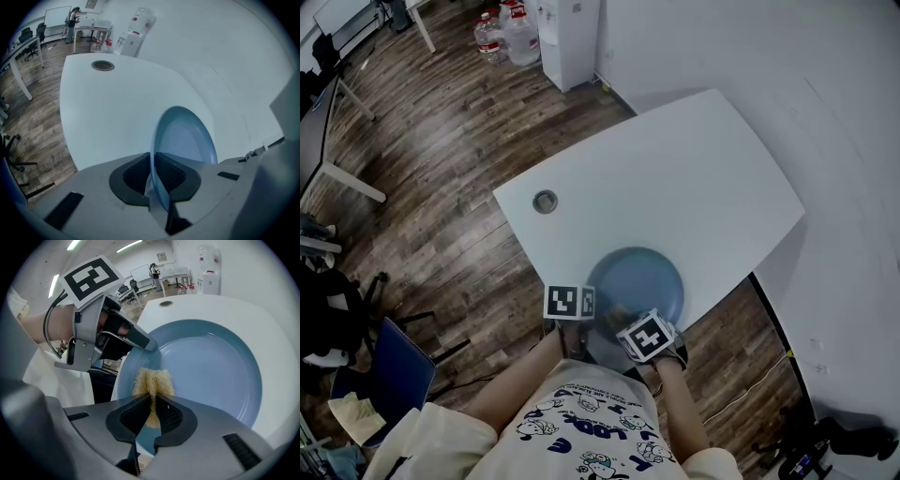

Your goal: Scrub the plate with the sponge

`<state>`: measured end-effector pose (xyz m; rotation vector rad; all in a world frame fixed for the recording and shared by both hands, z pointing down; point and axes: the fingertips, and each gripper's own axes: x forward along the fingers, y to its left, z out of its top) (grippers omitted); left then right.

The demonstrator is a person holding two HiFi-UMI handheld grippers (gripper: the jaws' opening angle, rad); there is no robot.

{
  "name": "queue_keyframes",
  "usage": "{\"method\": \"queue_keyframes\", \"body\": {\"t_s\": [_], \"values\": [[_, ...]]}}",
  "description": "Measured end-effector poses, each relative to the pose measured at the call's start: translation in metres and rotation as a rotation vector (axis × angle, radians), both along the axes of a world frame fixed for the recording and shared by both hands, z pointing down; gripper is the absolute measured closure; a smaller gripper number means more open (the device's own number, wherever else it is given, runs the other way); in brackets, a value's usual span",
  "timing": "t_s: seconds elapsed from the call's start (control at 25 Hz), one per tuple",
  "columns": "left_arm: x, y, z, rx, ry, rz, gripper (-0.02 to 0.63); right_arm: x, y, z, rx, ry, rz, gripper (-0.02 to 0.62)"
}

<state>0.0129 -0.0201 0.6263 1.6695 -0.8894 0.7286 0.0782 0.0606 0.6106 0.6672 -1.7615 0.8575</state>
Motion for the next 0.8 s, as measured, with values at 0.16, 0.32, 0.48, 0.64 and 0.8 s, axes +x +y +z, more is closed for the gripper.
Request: {"method": "queue_keyframes", "body": {"t_s": [0.16,0.32,0.48,0.64,0.8], "values": [[0.0,-0.001,0.0,-0.003,0.001,0.01,0.563,0.01,0.006,-0.001,-0.021,0.014,0.001,0.546],[0.0,-0.001,0.0,-0.006,-0.003,0.018,0.563,0.02,0.009,-0.001,-0.035,0.012,0.021,0.546],[0.0,0.001,0.001,0.0,-0.009,0.021,0.563,0.032,0.011,-0.001,-0.04,0.015,0.044,0.546],[0.002,-0.001,0.0,0.003,-0.011,0.03,0.563,0.046,0.009,-0.002,-0.04,0.023,0.076,0.546],[0.002,0.0,-0.001,0.004,-0.016,0.038,0.563,0.06,0.007,-0.003,-0.035,0.043,0.108,0.546]]}}
